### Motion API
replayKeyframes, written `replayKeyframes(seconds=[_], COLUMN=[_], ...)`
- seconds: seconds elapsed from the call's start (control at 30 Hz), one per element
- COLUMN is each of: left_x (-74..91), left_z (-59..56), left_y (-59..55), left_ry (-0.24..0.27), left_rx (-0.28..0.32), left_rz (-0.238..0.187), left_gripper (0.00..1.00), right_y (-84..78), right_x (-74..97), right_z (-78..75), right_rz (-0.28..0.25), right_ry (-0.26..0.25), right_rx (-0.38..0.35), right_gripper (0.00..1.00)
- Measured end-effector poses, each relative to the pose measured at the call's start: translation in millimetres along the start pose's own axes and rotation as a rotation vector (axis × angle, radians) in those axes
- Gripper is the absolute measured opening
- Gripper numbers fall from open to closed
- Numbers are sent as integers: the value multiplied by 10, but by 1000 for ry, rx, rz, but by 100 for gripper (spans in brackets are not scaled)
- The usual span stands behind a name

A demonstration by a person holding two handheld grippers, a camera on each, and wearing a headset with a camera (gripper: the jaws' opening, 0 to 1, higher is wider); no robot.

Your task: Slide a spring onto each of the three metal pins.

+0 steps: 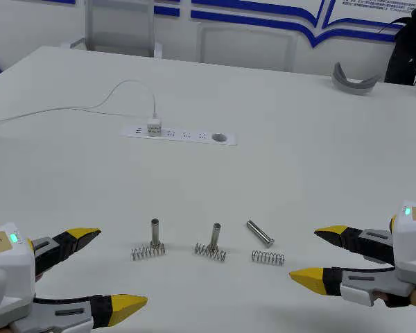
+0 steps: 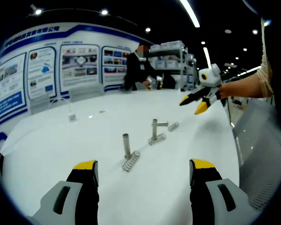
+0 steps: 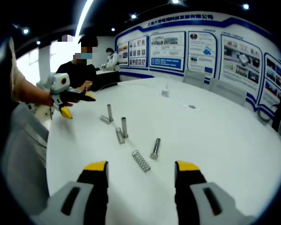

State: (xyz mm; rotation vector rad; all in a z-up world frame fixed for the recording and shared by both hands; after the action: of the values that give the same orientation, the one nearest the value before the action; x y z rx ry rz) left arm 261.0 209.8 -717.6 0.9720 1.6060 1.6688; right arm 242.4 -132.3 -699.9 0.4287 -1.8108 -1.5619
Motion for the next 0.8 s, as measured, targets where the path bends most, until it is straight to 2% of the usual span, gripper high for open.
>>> replayKeyframes(seconds=[0.8], left_x=[-7], left_z=[-17], left_y=[-13], left_ry=[8], left_rx=[5], left_rz=[-4], left_gripper=[81], right_y=[61], right_x=[-81], right_z=[-73], right_rz=[-4], right_ry=[-11], right_rx=[-5], right_gripper=[56])
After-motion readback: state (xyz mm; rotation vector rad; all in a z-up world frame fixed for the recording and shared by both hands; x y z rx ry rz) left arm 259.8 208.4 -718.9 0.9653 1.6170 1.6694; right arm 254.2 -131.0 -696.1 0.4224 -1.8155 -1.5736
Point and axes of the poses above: the centre of the closed fingertips' face, and the gripper's own axes: x roughly backward along the fingers, z roughly to its left, y roughly out of its top, the point moved 7 cm from there along x, roughly backward along the fingers, and after that the axes turned 14 degrees about -z, right-handed, at the moved point
